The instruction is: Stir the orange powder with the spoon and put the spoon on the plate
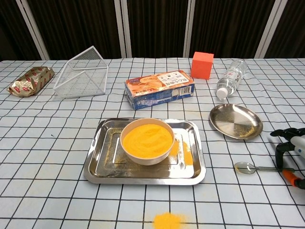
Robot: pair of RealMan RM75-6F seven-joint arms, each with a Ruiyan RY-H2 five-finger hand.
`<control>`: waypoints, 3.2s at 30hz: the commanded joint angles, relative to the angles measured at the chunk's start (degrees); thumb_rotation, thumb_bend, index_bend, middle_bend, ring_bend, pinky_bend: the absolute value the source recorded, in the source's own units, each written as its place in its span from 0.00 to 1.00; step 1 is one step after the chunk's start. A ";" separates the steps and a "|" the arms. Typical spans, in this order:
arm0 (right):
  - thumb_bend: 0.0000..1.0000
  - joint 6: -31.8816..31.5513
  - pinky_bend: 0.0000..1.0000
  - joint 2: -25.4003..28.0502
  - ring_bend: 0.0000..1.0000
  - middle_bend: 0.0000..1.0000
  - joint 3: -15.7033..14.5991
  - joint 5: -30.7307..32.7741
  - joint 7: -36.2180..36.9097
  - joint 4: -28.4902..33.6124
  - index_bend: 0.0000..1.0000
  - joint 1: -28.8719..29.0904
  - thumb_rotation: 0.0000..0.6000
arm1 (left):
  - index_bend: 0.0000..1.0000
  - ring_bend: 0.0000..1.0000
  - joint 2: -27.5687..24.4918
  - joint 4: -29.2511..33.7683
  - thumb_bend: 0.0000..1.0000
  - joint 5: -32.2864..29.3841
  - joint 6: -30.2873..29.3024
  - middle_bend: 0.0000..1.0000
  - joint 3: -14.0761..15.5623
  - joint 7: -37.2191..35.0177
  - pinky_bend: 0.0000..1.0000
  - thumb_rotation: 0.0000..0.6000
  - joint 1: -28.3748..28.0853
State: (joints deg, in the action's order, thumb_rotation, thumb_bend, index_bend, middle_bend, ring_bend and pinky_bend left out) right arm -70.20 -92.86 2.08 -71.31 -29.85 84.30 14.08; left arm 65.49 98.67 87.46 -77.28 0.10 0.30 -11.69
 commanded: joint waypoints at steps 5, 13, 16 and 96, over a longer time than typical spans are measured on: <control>0.52 -0.79 0.00 0.42 0.00 0.11 0.60 -0.48 0.55 1.10 0.60 0.12 1.00 | 0.00 0.00 0.01 0.00 0.00 0.02 -0.02 0.00 0.00 -0.03 0.02 1.00 0.00; 0.52 -1.40 0.00 2.63 0.00 0.11 2.46 0.58 0.11 5.03 0.60 0.58 1.00 | 0.00 0.00 -0.02 0.00 0.00 0.01 -0.02 0.00 0.01 -0.06 0.02 1.00 0.01; 0.53 -1.61 0.00 3.74 0.00 0.11 3.36 1.19 0.08 6.83 0.60 0.79 1.00 | 0.00 0.00 0.00 0.01 0.00 -0.01 0.00 0.00 0.00 -0.05 0.02 1.00 0.01; 0.51 -15.68 0.00 -20.82 0.00 0.12 10.22 16.31 -41.58 14.14 0.45 21.74 1.00 | 0.00 0.00 -1.54 1.46 0.00 -2.81 1.88 0.00 -1.41 -5.67 0.02 1.00 -0.83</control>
State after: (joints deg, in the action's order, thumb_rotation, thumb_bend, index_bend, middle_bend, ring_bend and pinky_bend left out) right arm -85.81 -113.87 12.46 -54.80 -71.54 98.29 35.85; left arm 63.95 100.14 84.65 -75.40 -1.30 -5.36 -12.53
